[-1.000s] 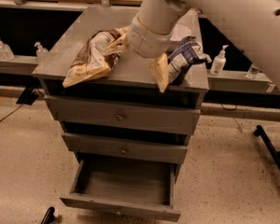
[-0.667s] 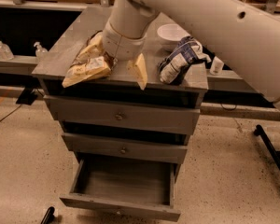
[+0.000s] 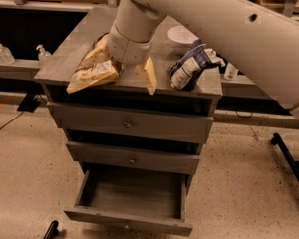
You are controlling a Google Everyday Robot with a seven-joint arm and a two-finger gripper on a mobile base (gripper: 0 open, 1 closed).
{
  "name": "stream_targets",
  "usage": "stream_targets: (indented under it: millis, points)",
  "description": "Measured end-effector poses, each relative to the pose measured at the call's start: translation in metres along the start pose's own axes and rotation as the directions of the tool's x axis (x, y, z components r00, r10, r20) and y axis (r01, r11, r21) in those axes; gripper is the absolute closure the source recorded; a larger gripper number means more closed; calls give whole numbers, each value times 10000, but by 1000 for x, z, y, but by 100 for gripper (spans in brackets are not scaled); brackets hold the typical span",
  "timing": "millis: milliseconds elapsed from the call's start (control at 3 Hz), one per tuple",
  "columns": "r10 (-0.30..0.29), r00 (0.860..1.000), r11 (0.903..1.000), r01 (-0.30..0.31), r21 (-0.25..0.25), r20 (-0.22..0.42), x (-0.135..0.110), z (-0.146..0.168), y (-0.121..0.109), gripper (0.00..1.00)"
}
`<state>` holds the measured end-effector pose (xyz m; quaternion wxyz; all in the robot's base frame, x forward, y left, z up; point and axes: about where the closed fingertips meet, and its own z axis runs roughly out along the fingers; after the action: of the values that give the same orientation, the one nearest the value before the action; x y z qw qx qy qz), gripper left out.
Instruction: Place brown chip bag into bottom drawer
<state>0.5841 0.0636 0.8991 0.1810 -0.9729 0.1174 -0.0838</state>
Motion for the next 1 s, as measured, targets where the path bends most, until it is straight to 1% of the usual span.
stream_targets:
  millis: [333, 667, 1000]
  points:
    - [-495, 9982, 9986, 502, 193, -340, 14, 2, -9, 0]
    - [-1194, 9881, 9914, 1239, 421, -966, 52, 9, -25, 0]
    - [-1780, 9630, 9801, 1919, 510, -2024, 92, 6, -45, 0]
